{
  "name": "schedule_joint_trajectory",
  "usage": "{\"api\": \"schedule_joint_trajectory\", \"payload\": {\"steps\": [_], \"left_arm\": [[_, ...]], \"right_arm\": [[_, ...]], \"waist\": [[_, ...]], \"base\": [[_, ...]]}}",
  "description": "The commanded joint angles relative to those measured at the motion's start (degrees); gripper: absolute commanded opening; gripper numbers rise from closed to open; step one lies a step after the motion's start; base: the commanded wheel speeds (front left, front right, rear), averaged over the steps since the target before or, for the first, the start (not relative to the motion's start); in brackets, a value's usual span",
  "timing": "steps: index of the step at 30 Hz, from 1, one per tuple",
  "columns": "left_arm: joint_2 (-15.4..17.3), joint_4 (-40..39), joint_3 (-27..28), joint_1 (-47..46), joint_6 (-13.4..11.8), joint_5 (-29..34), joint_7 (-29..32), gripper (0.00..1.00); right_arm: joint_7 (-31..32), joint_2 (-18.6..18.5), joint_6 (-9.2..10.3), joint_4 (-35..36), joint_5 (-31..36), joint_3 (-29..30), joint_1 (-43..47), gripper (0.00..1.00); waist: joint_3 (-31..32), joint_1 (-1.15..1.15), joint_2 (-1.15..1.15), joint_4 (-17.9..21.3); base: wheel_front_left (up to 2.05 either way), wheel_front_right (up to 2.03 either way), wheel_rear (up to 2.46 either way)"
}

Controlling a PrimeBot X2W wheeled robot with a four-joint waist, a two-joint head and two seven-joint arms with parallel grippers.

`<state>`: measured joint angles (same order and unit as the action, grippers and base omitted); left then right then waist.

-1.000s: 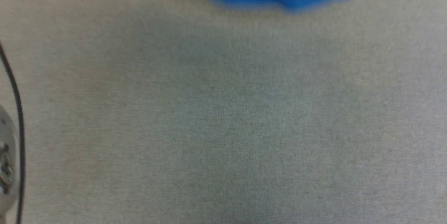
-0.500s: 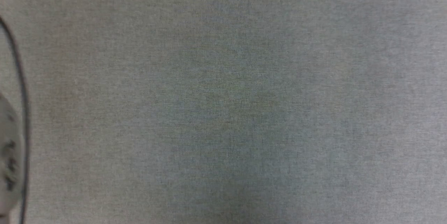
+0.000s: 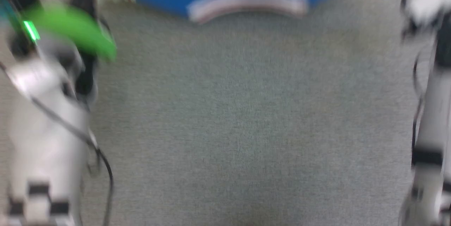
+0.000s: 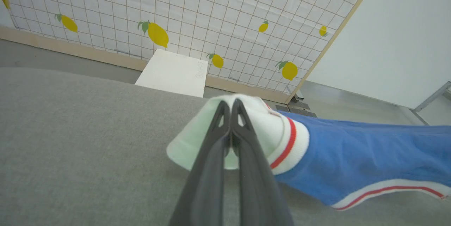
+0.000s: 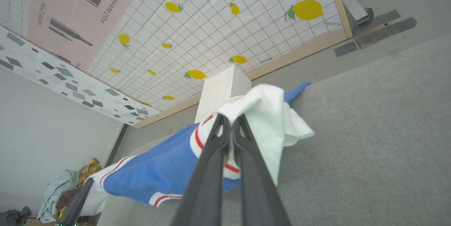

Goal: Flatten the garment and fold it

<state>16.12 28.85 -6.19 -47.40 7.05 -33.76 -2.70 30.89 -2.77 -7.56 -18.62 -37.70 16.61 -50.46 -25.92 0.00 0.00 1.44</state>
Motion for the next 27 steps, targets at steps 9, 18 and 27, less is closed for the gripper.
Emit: {"api": "schedule_joint_trajectory", "payload": {"steps": [9,18,27], "left_arm": [[-4.1,-12.9,1.8,30.7,-2.0,-6.2,-0.8,0.00],[-3.1,-28.7,2.2,52.6,-8.7,-7.2,6.1,0.00],[3.6,-23.8,-8.5,50.2,-11.7,4.8,19.7,0.00]], "right_arm": [[-0.7,-0.1,0.08,15.8,-4.6,-0.1,32.3,0.00],[3.7,-0.1,0.08,27.7,-5.6,2.9,52.9,0.00],[22.9,-2.0,0.08,28.6,22.3,-9.5,52.2,0.00]], "waist": [[18.5,0.00,0.00,-2.3],[22.6,0.00,0.00,-2.6],[21.3,0.00,0.00,-2.0]], "base": [[0.00,0.00,0.00],[0.00,0.00,0.00],[0.00,0.00,0.00]]}}
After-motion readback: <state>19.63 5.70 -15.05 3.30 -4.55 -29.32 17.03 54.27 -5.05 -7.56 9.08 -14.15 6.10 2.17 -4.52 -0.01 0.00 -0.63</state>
